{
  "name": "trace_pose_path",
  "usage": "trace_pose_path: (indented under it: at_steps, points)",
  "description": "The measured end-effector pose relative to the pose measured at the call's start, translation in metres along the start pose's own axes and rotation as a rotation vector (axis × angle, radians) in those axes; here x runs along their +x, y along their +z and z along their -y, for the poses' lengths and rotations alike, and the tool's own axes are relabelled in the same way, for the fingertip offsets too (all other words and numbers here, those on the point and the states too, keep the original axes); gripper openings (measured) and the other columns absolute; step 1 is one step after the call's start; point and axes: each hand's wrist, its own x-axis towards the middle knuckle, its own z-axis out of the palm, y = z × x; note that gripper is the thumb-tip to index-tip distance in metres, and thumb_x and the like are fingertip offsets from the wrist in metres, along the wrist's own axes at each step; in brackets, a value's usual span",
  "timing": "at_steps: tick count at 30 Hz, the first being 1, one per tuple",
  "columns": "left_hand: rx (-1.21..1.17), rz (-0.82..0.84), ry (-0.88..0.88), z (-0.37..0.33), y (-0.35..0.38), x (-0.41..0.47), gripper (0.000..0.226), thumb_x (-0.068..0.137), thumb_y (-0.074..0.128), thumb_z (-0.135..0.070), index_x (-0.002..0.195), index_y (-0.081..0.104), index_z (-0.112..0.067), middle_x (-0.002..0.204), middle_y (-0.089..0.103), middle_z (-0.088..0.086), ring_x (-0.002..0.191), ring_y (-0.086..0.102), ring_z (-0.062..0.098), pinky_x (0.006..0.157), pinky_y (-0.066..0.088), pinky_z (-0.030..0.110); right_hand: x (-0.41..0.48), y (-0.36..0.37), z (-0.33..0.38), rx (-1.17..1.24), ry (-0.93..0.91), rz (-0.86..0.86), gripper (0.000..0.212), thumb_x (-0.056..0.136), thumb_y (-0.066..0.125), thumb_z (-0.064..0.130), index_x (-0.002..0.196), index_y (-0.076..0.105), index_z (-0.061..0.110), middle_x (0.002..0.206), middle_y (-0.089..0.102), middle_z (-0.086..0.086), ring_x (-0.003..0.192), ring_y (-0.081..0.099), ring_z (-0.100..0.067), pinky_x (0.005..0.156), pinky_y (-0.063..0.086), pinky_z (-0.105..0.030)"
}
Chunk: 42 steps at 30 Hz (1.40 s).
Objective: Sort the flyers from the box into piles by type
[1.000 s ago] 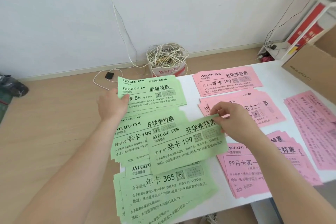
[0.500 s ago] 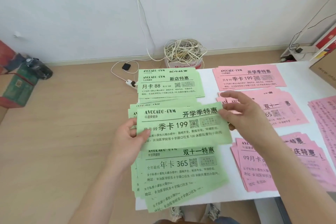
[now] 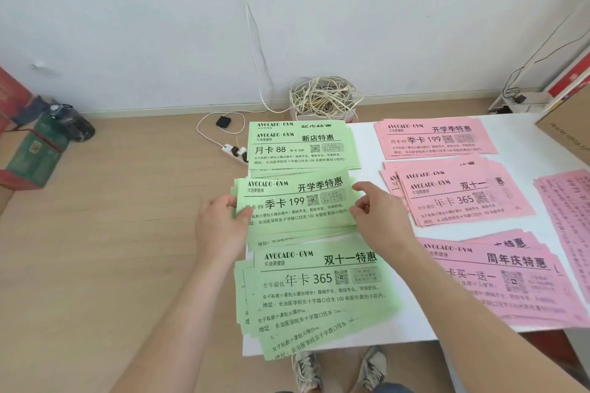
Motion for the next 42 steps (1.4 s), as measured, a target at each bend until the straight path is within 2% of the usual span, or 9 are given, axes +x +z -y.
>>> trace_pose_path:
  at_steps: [5, 8, 12, 19, 23, 32, 36, 40, 42]
  points:
    - [-0.296, -0.115, -0.011, -0.008, -0.018, 0.002, 0.007, 0.088, 0.065, -0.020, 0.094, 0.060, -0.020, 0.087, 0.067, -0.002, 0.082, 0.063, 0.020, 0.075, 0.047, 0.033, -0.009, -0.017, 0.001, 0.260, 0.028, -0.078, 0.032, 0.088, 0.061, 0.011, 0.120, 0.060, 0.020, 0.078, 0.066, 0.011, 0.074, 0.059, -0.007, 0.070, 0.044, -0.021]
    - [-0.611, -0.158, -0.115, -0.010, -0.036, 0.006, 0.011, 0.089, 0.064, -0.012, 0.090, 0.058, -0.021, 0.084, 0.066, -0.006, 0.073, 0.064, 0.009, 0.066, 0.052, 0.028, -0.017, -0.037, 0.000, -0.052, -0.030, 0.040, 0.036, 0.090, 0.061, 0.025, 0.125, 0.056, 0.025, 0.102, 0.063, 0.004, 0.090, 0.058, -0.013, 0.081, 0.047, -0.028]
    - [-0.753, -0.104, -0.253, -0.002, -0.038, 0.011, 0.013, 0.090, 0.062, -0.009, 0.086, 0.058, -0.020, 0.085, 0.064, -0.005, 0.066, 0.057, 0.005, 0.052, 0.043, 0.018, -0.045, -0.050, -0.004, -0.360, -0.083, 0.367, 0.083, 0.077, 0.071, 0.050, 0.145, 0.025, 0.036, 0.139, 0.040, 0.001, 0.127, 0.036, -0.018, 0.105, 0.036, -0.036]
    - [-0.543, -0.077, -0.203, 0.002, -0.002, 0.000, 0.009, 0.086, 0.068, -0.014, 0.093, 0.063, -0.016, 0.086, 0.069, 0.003, 0.072, 0.065, 0.016, 0.069, 0.052, 0.033, -0.078, -0.018, -0.020, -0.604, -0.270, 0.494, 0.112, 0.066, 0.076, 0.056, 0.148, 0.001, 0.043, 0.157, -0.010, 0.005, 0.144, 0.000, -0.023, 0.114, 0.016, -0.049]
    - [-0.191, -0.124, -0.112, 0.007, 0.007, -0.001, 0.019, 0.083, 0.070, -0.029, 0.095, 0.061, -0.019, 0.093, 0.061, -0.001, 0.087, 0.059, 0.022, 0.073, 0.044, 0.035, -0.080, -0.015, -0.023, -0.625, -0.312, 0.466, 0.102, 0.069, 0.073, 0.056, 0.146, 0.007, 0.044, 0.157, -0.004, 0.003, 0.144, 0.004, -0.023, 0.115, 0.016, -0.049]
    - [-0.122, -0.042, 0.085, -0.001, 0.007, -0.013, 0.045, 0.085, 0.068, -0.020, 0.126, 0.051, -0.019, 0.111, 0.068, -0.006, 0.087, 0.063, 0.011, 0.078, 0.042, 0.026, -0.087, -0.010, -0.022, -0.561, -0.407, 0.426, 0.083, 0.075, 0.069, 0.054, 0.144, 0.023, 0.041, 0.155, 0.010, -0.001, 0.139, 0.014, -0.021, 0.110, 0.033, -0.037]
    - [0.117, -0.090, 0.271, -0.007, -0.002, -0.023, 0.047, 0.086, 0.066, -0.026, 0.129, 0.050, -0.020, 0.120, 0.061, 0.000, 0.106, 0.055, 0.023, 0.087, 0.041, 0.037, -0.091, -0.005, -0.025, -0.511, -0.425, 0.406, 0.076, 0.078, 0.067, 0.052, 0.143, 0.031, 0.037, 0.155, 0.015, 0.001, 0.140, 0.013, -0.019, 0.112, 0.029, -0.037]
    - [0.190, 0.323, 0.589, -0.013, 0.000, -0.068, 0.034, 0.083, 0.067, -0.042, 0.115, 0.061, -0.035, 0.111, 0.052, -0.019, 0.101, 0.046, 0.003, 0.089, 0.042, 0.028, -0.097, 0.000, -0.036, -0.440, -0.393, 0.361, 0.069, 0.080, 0.065, 0.052, 0.140, 0.036, 0.035, 0.152, 0.021, 0.002, 0.140, 0.016, -0.018, 0.110, 0.034, -0.039]
    - [0.367, 0.401, 0.758, -0.009, 0.009, -0.089, 0.040, 0.080, 0.065, -0.052, 0.117, 0.059, -0.037, 0.117, 0.046, -0.016, 0.108, 0.043, 0.007, 0.088, 0.043, 0.029, -0.103, -0.002, -0.041, -0.419, -0.395, 0.340, 0.067, 0.079, 0.065, 0.051, 0.138, 0.039, 0.034, 0.150, 0.028, 0.001, 0.138, 0.023, -0.021, 0.105, 0.040, -0.042]
